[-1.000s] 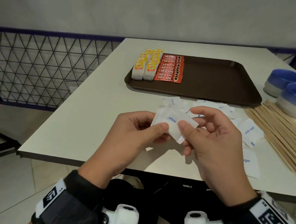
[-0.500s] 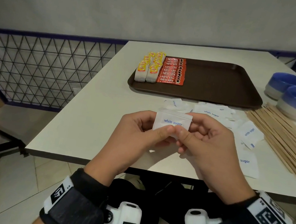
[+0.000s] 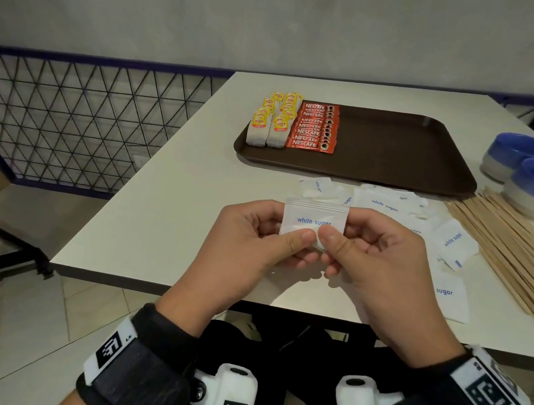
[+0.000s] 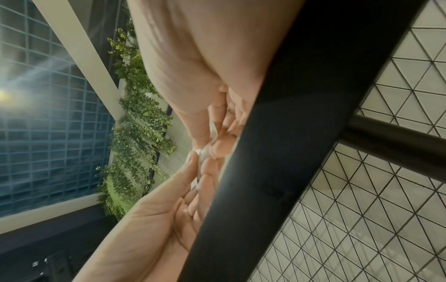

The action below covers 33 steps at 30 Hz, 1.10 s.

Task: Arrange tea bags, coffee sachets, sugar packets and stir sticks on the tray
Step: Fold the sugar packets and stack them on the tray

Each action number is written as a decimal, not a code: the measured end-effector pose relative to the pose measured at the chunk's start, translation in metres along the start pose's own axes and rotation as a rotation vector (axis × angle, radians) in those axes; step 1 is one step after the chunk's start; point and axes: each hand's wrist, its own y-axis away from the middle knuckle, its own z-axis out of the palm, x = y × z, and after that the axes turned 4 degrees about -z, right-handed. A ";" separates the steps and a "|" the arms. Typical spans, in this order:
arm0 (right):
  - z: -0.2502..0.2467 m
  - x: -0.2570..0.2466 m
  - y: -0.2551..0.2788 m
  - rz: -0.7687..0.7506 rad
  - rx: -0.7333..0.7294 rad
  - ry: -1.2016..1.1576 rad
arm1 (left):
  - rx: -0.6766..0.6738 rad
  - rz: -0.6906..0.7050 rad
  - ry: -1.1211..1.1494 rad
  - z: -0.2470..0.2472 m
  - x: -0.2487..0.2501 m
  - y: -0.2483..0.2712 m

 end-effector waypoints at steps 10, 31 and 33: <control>0.004 -0.004 0.002 -0.010 0.092 0.061 | 0.016 -0.002 0.020 -0.001 0.001 0.002; -0.019 -0.110 -0.140 0.149 -0.774 1.061 | 0.126 0.028 0.032 -0.029 0.005 -0.001; -0.029 -0.109 -0.183 0.124 -0.668 1.127 | 0.178 0.095 -0.061 -0.047 0.008 -0.004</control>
